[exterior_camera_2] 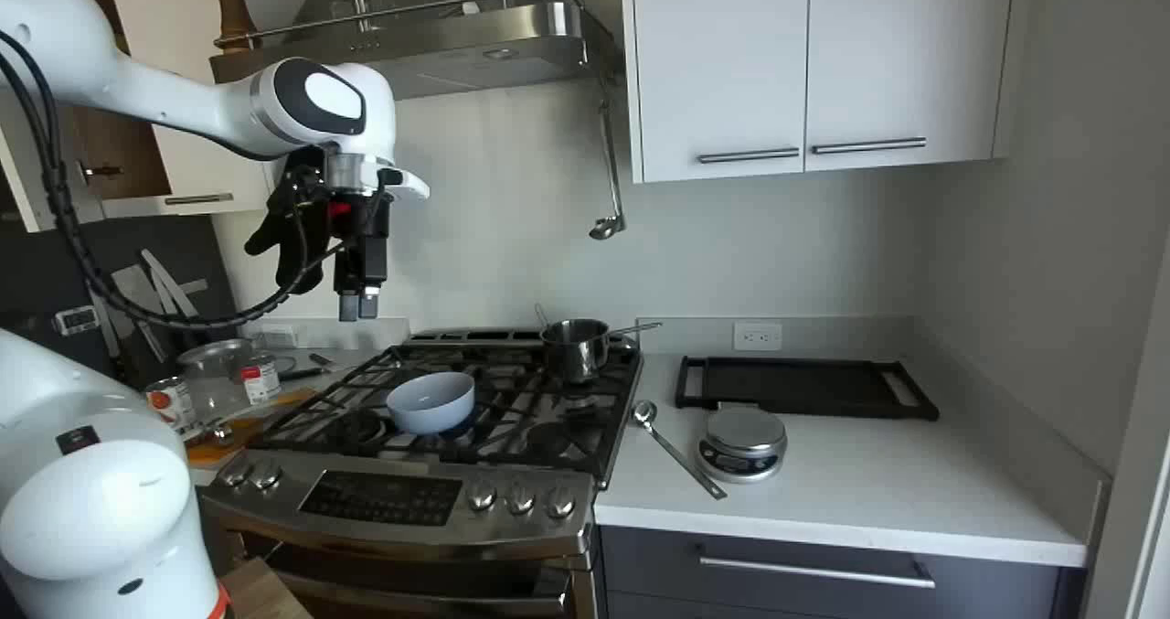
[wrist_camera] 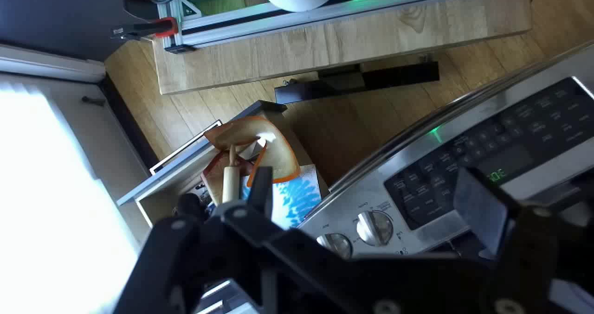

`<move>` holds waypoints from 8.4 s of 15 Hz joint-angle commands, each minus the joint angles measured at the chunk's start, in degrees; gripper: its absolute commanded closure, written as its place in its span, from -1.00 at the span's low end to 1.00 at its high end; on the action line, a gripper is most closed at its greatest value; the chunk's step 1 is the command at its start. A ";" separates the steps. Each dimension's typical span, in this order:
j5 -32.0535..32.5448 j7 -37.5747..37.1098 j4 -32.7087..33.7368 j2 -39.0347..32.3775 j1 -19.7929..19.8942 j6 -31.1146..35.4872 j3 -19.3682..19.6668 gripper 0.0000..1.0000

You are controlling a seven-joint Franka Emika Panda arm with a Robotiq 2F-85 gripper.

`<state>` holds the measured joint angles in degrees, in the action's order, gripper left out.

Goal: Put the serving spoon on the stove

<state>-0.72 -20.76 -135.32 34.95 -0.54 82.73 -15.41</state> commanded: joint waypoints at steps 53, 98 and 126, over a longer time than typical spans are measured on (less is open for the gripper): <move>-9.26 83.34 19.74 -50.25 7.76 43.50 17.88 -1.00; -3.34 106.75 57.08 -88.06 13.88 52.21 9.66 0.13; 5.12 105.70 55.19 -87.30 10.20 53.60 13.00 0.94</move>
<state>2.55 85.37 -79.16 -51.49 9.99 132.75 -3.06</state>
